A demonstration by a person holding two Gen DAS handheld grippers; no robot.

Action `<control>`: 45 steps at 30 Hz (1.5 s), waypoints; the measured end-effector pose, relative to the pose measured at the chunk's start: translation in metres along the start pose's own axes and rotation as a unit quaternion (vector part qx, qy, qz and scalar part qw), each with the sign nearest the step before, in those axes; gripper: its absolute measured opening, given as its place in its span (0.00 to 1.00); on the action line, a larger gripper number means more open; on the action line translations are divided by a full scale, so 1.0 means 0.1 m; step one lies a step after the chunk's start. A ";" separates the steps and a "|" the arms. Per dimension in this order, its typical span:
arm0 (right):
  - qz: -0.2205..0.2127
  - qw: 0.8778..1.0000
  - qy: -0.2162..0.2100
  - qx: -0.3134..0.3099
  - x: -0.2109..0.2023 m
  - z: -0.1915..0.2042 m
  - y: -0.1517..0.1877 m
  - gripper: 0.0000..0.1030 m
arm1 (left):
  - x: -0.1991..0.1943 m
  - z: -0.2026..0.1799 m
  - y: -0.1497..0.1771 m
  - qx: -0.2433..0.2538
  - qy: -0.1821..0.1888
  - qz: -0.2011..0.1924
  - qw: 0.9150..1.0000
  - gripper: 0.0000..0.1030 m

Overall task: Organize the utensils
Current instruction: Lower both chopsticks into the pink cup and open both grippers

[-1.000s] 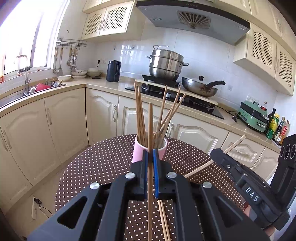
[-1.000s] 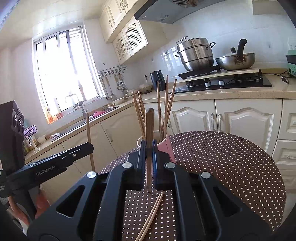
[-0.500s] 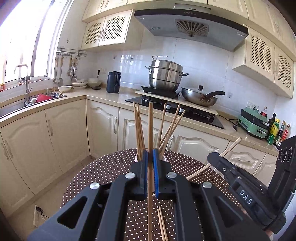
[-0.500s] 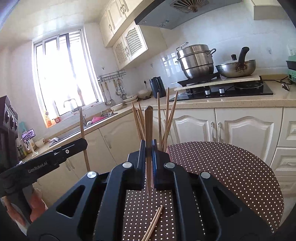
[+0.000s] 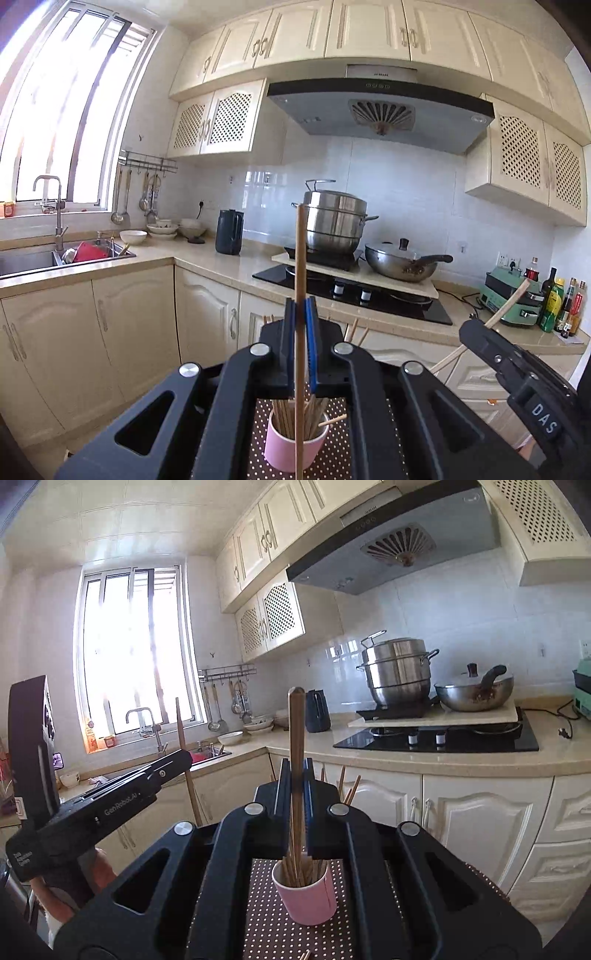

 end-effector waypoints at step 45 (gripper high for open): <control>0.218 0.974 0.037 0.045 1.06 -0.43 1.22 0.27 | 0.70 0.21 1.33 0.025 -0.025 0.048 0.998 0.27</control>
Point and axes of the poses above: each gripper's, at about its wrist camera, not at the fingertips, and x roughly the way its jaws point, z to its left, y to its underside, the point moved 1 cm from there along x, roughly the way its jaws point, and after that the axes turned 10 degrees about -z, right-handed, at the moved point
